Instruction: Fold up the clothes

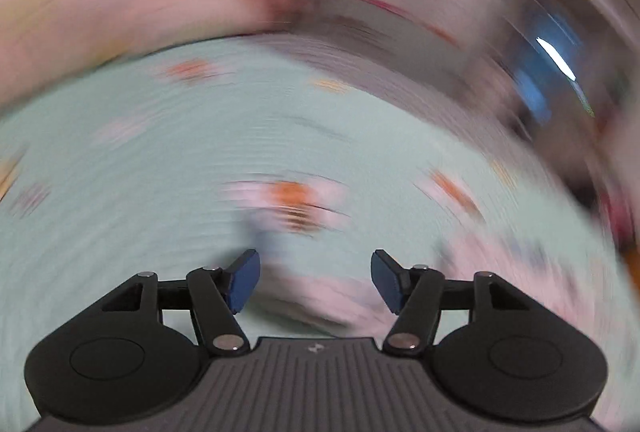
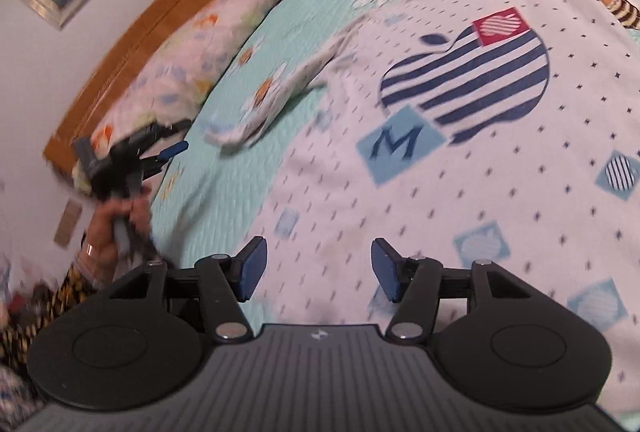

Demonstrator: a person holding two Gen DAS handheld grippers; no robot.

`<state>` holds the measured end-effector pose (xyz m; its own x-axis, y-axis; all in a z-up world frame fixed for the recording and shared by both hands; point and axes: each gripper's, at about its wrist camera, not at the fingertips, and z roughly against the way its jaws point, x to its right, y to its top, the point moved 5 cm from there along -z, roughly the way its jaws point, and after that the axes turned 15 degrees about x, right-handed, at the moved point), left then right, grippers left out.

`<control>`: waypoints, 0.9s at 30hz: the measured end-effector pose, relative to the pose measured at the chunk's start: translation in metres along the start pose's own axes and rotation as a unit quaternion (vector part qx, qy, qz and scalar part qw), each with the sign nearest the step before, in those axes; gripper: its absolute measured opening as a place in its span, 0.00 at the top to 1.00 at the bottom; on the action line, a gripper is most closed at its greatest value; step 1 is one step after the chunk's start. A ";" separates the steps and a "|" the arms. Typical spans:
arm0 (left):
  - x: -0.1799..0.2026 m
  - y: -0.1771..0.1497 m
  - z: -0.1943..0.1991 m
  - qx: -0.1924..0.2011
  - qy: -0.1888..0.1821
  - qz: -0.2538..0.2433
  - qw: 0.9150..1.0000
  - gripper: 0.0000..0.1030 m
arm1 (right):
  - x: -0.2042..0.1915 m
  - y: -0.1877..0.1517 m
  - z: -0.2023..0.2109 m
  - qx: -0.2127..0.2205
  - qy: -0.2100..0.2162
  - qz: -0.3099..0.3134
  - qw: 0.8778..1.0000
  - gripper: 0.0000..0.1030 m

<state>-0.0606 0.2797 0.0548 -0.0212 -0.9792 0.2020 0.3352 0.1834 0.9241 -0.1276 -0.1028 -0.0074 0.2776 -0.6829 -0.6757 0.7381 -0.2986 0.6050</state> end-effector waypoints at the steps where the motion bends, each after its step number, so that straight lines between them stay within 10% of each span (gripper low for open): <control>1: 0.020 -0.005 -0.010 -0.015 -0.025 -0.031 0.999 0.36 | 0.006 0.003 -0.005 0.005 -0.008 -0.009 1.000 0.41; 12: 0.079 -0.026 -0.128 -0.071 -0.060 -0.072 0.993 0.39 | 0.053 0.020 -0.009 0.042 -0.034 -0.049 0.997 0.40; 13: 0.078 -0.028 -0.133 -0.080 -0.064 -0.068 0.992 0.46 | 0.056 0.020 -0.008 0.044 -0.034 -0.050 0.997 0.40; 14: 0.078 -0.030 -0.138 -0.090 -0.068 -0.065 0.991 0.86 | 0.059 0.020 -0.008 0.045 -0.033 -0.053 0.997 0.40; 15: 0.076 -0.032 -0.143 -0.103 -0.064 -0.066 0.990 0.96 | 0.061 0.020 -0.007 0.047 -0.032 -0.054 0.997 0.40; 22: 0.058 0.015 -0.162 -0.096 -0.045 -0.013 0.994 0.96 | 0.069 0.021 -0.008 0.059 -0.016 -0.059 0.996 0.40; 27: 0.039 -0.001 -0.192 -0.197 -0.011 0.003 0.980 0.87 | 0.081 0.023 -0.001 0.069 -0.010 -0.069 0.995 0.40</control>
<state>0.1194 0.2246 -0.0005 -0.0359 -0.9753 0.2181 0.6732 0.1377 0.7265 -0.0874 -0.1644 -0.0482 0.1665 -0.6417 -0.7487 0.6768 -0.4777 0.5600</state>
